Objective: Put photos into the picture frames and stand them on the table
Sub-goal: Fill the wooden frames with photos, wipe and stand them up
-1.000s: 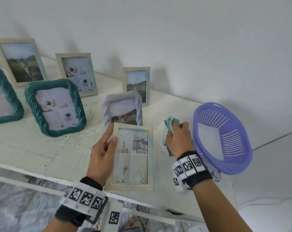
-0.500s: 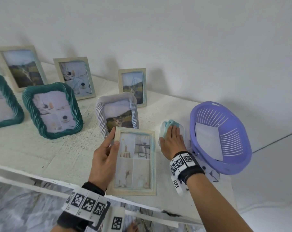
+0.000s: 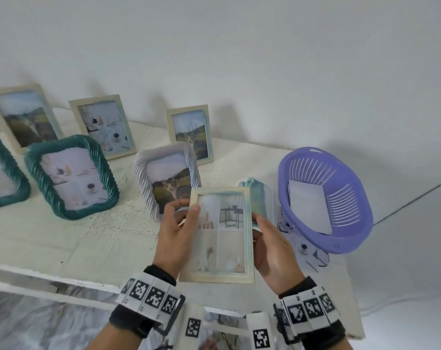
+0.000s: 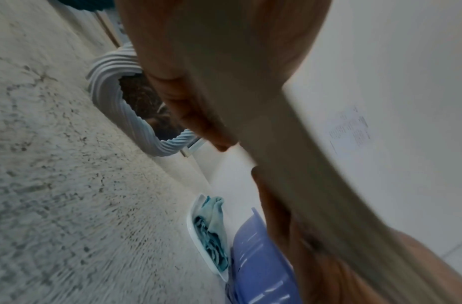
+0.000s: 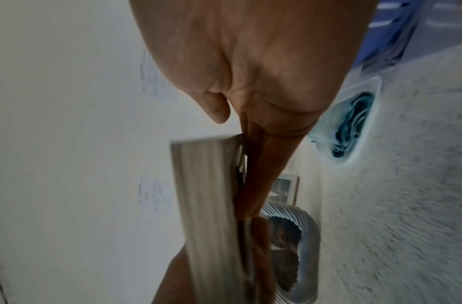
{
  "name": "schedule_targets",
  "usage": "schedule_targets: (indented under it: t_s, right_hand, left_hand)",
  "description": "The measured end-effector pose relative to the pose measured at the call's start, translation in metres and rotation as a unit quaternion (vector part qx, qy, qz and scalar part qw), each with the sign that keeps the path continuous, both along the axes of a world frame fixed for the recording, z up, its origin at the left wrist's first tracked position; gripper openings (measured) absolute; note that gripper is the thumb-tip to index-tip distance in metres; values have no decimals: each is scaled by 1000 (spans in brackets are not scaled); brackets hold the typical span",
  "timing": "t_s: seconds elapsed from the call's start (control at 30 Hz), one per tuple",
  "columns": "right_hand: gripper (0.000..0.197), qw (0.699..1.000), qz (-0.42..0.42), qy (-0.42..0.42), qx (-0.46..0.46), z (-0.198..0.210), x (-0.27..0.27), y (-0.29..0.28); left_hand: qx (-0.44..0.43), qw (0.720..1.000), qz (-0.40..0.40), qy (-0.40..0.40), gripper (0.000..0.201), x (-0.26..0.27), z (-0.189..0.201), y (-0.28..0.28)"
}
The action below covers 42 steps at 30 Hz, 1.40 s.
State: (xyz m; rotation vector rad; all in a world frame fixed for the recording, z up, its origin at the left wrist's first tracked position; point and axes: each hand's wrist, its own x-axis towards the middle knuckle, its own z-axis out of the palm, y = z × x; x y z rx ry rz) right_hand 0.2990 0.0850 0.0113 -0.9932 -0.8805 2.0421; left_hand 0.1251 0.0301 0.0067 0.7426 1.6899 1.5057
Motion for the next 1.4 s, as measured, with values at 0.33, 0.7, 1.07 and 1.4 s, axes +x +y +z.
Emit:
schedule_targets:
  t_s: [0.33,0.7,1.07,1.4]
  right_hand:
    - [41,911,45,-192,362,14,-4,-21]
    - [17,626,-35,-514,586,21,5,-2]
    - [56,970,-14,-228,84,37,-5,-18]
    - [39,969,41,-244,-18,39,-24,-38]
  left_hand:
    - [-38,944,-258,-204,80,25,17,13]
    - [-53,958,-237,-153,60,13,25,20]
    - [-43,983,-160,-81,105,4,20,4]
    - [-132,950,-214,-187,82,-44,28,-30]
